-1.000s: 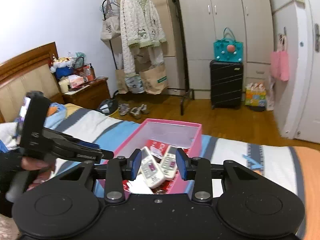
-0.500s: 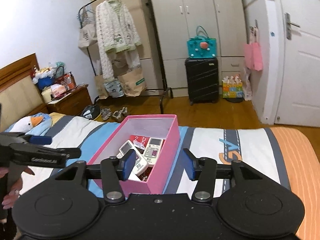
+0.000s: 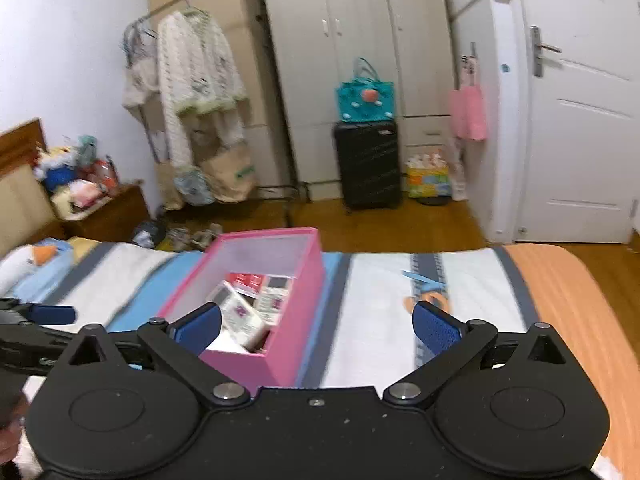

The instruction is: Organize rigid objects

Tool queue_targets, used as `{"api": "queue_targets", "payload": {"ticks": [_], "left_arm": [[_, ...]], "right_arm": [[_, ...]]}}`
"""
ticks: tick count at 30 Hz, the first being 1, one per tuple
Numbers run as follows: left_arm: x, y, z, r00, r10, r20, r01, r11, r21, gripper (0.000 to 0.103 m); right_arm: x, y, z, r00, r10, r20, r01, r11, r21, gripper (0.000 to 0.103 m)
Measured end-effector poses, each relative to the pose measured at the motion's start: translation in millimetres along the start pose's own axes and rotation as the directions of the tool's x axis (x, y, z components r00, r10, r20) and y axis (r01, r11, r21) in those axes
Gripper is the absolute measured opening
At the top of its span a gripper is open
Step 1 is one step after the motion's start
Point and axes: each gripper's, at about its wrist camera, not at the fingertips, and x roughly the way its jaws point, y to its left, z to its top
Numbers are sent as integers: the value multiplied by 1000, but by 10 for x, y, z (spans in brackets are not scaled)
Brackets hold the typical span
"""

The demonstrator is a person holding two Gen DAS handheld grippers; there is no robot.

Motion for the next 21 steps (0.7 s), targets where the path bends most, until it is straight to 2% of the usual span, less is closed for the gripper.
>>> {"api": "queue_targets", "payload": {"ticks": [4, 21], "left_arm": [[42, -10, -34, 999, 5, -39, -6, 1000, -13, 103], [104, -62, -46, 996, 35, -80, -35, 999, 3, 103]], "right_arm": [[21, -33, -57, 1000, -16, -22, 17, 1000, 11, 103], [41, 59, -147, 997, -51, -63, 49, 998, -30, 103]]}}
